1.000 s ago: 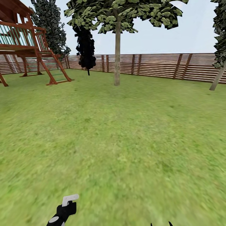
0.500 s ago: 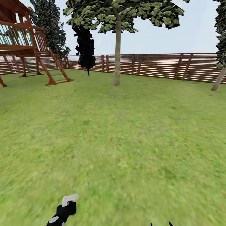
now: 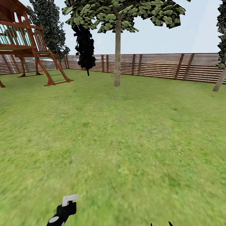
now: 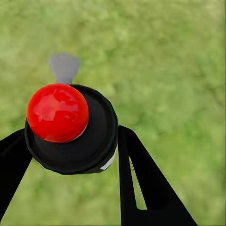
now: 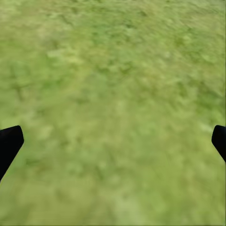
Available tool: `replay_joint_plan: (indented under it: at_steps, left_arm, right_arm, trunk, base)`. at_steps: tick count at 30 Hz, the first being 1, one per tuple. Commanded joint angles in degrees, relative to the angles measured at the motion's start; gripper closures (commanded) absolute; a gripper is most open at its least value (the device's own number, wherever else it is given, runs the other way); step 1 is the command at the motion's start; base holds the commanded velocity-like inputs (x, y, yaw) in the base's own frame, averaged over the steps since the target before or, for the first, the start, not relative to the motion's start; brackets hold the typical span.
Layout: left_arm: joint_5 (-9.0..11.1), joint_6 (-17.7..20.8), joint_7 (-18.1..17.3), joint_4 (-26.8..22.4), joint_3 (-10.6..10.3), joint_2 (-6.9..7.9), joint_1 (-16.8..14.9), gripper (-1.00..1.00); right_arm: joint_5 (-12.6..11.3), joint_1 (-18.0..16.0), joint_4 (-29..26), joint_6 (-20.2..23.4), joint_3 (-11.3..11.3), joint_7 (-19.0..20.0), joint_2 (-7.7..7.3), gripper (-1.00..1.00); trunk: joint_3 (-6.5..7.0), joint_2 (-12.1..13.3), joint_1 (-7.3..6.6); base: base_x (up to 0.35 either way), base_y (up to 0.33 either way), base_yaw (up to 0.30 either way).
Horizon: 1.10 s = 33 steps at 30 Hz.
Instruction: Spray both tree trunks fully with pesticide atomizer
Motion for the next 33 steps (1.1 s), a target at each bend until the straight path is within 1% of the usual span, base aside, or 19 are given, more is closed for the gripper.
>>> replay_joint_plan:
  at_steps: [1, 33]
  left_arm:
    - [0.00, 0.00, 0.00, -0.01, 0.01, 0.00, 0.00, 1.00]
    - [0.00, 0.00, 0.00, -0.01, -0.02, 0.00, 0.00, 1.00]
  right_arm:
    - [0.00, 0.00, -0.02, 0.00, 0.00, 0.00, 0.00, -1.00]
    - [0.00, 0.00, 0.00, 0.00, 0.00, 0.00, 0.00, -1.00]
  trunk:
    - [0.00, 0.00, 0.00]
    - [0.00, 0.00, 0.00]
  base:
    - [0.223, 0.000, 0.000]
    - [0.205, 0.000, 0.000]
